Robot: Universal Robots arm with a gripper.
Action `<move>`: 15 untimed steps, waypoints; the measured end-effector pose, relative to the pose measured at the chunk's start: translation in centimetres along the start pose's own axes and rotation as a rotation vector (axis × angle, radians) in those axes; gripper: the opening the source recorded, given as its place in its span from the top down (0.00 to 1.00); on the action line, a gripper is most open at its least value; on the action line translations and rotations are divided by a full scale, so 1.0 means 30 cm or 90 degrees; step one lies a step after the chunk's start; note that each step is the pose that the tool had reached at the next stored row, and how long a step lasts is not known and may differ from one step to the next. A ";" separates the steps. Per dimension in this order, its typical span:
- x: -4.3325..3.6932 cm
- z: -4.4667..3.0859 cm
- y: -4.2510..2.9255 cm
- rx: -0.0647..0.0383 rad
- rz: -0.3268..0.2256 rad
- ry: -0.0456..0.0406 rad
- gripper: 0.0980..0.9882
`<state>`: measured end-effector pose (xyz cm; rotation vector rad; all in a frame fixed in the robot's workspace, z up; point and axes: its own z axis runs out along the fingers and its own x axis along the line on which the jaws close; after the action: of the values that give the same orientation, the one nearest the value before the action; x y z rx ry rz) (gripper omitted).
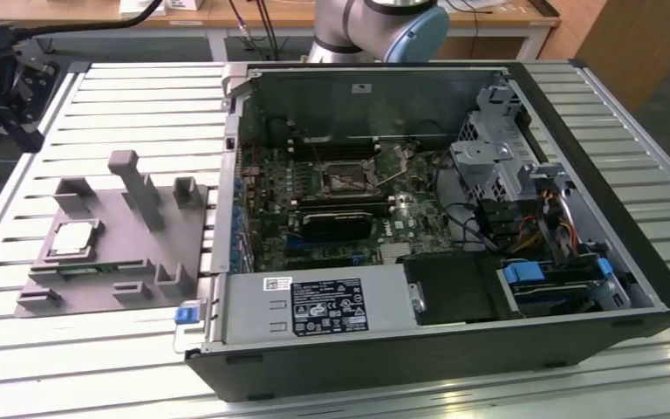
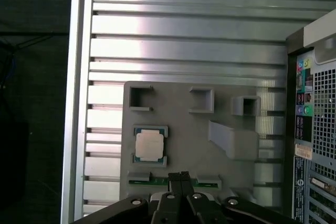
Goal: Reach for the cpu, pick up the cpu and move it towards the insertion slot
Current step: 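Reach for the cpu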
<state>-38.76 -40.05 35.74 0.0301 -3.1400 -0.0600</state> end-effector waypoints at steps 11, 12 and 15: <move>0.000 0.021 -0.001 0.000 0.000 0.0000 0.99; 0.000 0.022 -0.001 0.000 0.000 0.0000 0.99; 0.000 0.027 -0.001 0.000 0.000 0.0000 0.99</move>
<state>-38.77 -40.05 34.92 0.0301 -3.1400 -0.0601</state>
